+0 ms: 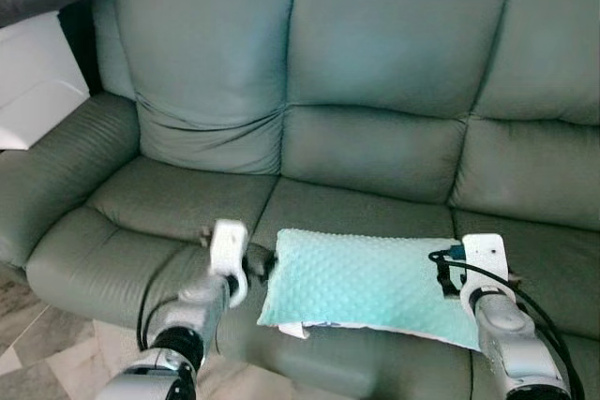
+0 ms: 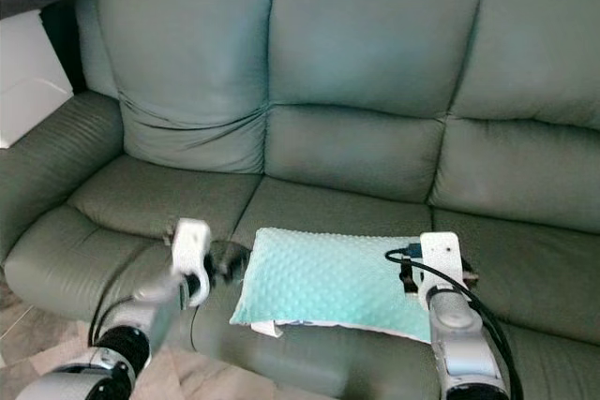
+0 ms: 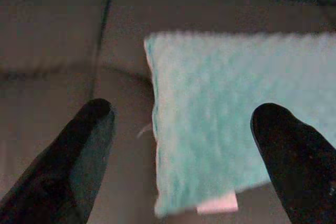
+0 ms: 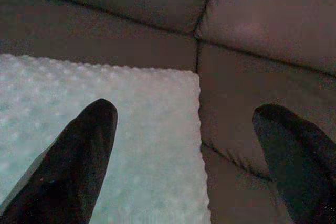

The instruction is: Move the pillow to the sofa

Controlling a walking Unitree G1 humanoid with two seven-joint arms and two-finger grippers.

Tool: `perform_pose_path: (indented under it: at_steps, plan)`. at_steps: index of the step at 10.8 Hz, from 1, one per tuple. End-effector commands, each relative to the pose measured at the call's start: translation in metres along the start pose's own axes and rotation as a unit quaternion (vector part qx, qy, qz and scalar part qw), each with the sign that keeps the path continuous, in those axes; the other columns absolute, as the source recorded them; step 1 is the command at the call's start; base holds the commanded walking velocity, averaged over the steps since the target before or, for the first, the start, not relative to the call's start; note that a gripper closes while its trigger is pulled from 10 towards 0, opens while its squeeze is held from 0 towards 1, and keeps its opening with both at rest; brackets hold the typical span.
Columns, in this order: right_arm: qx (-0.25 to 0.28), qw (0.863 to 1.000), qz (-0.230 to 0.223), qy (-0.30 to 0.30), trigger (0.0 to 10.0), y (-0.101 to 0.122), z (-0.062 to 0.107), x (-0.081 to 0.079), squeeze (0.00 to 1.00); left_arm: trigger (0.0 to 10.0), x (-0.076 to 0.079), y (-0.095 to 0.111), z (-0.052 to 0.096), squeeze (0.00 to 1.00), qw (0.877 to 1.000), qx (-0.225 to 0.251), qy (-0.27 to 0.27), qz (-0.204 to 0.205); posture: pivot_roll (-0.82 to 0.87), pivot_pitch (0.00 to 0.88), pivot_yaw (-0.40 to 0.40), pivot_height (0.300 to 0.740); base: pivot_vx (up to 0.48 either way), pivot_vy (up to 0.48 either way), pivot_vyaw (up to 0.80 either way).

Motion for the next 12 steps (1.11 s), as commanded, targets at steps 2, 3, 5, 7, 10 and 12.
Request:
perform_pose_path:
  at_steps: [2, 3, 5, 7, 10, 12]
  plan:
    - [-0.030, 1.000, 0.007, 0.001, 10.0, -0.008, 0.002, 0.001, 0.00, 10.0, 0.004, -0.014, -0.001, 0.00, 0.999, -0.052, -0.005, 0.003, -0.25, 0.040, 0.074, 0.740, 0.000, 0.000, 0.00]
    - [-0.050, 0.999, 0.005, -0.005, 10.0, -0.016, 0.004, 0.005, 0.00, 10.0, 0.006, -0.021, 0.000, 0.00, 0.997, -0.072, -0.011, -0.007, -0.25, 0.061, 0.078, 0.740, 0.000, 0.000, 0.00]
    - [-0.038, 0.999, -0.030, -0.010, 10.0, -0.012, 0.005, 0.012, 0.00, 10.0, 0.011, -0.027, 0.000, 0.00, 0.997, -0.081, -0.013, 0.006, -0.24, 0.117, 0.090, 0.740, 0.000, 0.000, 0.00]
    - [0.071, 0.996, -0.025, 0.038, 10.0, 0.023, 0.018, -0.011, 0.00, 10.0, 0.033, 0.035, -0.005, 0.00, 0.994, 0.088, -0.067, 0.002, -0.24, 0.138, 0.087, 0.740, 0.000, 0.000, 0.00]
    - [0.100, 0.995, -0.021, -0.011, 10.0, 0.022, 0.027, -0.012, 0.00, 10.0, 0.047, 0.050, -0.005, 0.00, 0.987, 0.133, -0.088, 0.005, -0.23, 0.142, 0.097, 0.740, 0.000, 0.000, 0.00]
    - [0.250, 0.960, 0.047, -0.116, 10.0, 0.084, 0.049, 0.019, 0.00, 10.0, 0.085, 0.123, 0.016, 0.00, 0.933, 0.318, -0.165, -0.028, -0.26, 0.126, 0.104, 0.740, 0.000, 0.000, 0.00]
Point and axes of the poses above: a point about 5 cm out from each wrist's last joint towards the gripper, its own z axis pointing back from the gripper into the wrist, its own y axis along the axis of the wrist's last joint, x = y × z, the point moved 3 cm from there along -z, pointing out of the wrist towards the gripper, and after that the axes turned 4 degrees about -z, right-handed, at the moved point
